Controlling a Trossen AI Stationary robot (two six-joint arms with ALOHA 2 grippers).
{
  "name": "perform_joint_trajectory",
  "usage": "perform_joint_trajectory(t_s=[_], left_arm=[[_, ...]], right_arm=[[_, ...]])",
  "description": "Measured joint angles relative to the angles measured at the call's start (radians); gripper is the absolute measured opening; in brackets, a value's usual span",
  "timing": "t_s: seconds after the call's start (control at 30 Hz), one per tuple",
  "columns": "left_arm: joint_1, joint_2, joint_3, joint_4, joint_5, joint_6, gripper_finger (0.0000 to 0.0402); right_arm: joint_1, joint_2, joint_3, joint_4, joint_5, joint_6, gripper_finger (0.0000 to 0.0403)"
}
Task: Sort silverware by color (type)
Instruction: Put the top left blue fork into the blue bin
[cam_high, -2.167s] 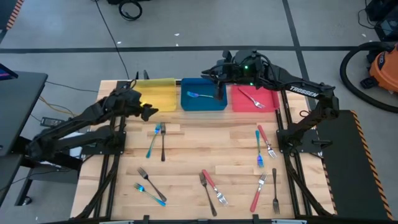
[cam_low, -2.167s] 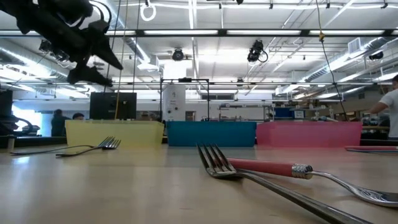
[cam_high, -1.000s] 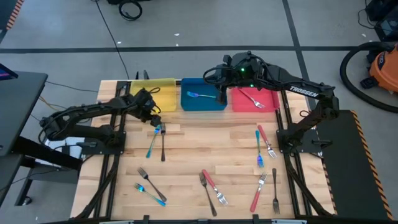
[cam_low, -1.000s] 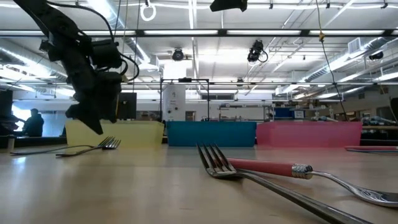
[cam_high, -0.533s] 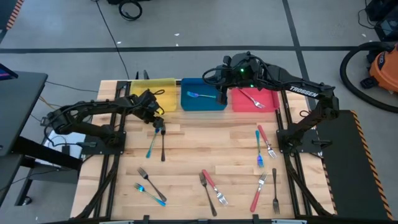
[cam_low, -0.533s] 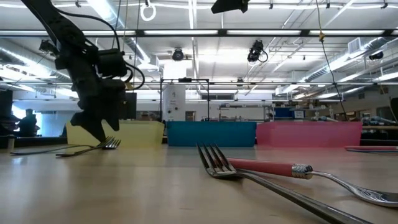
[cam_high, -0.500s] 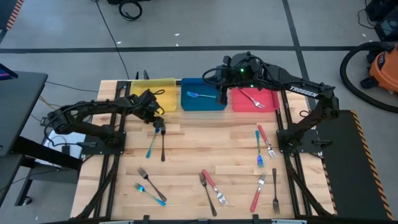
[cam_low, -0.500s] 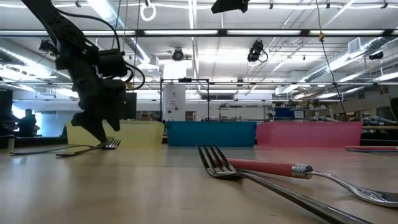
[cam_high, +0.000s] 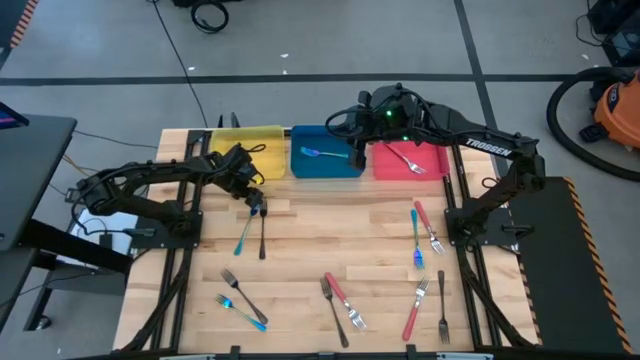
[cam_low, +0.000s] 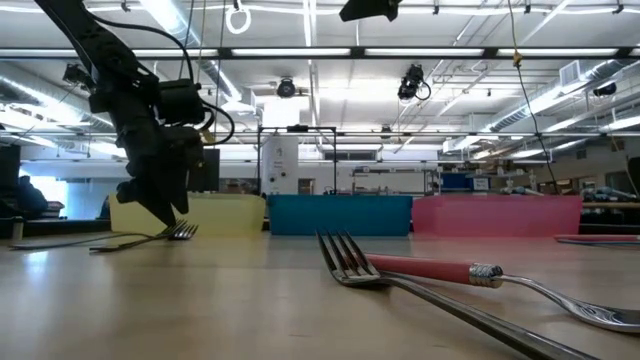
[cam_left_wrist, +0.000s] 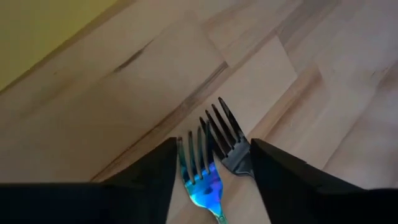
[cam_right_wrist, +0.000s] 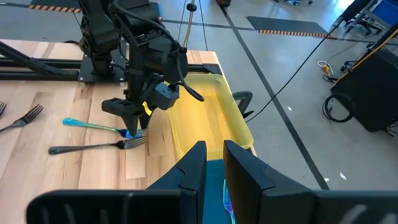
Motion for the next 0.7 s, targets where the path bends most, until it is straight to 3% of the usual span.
perform_joint_trajectory(t_s=[0.2, 0.7], left_arm=[[0.000, 0.000, 0.000, -0.016, 0.000, 0.036, 0.0165], [-0.001, 0.014, 0.000, -0.022, -0.025, 0.132, 0.0162]], right_arm=[[0.000, 0.000, 0.000, -0.009, 0.000, 0.011, 0.0064], [0.000, 0.000, 0.000, -0.009, 0.000, 0.011, 0.0064]])
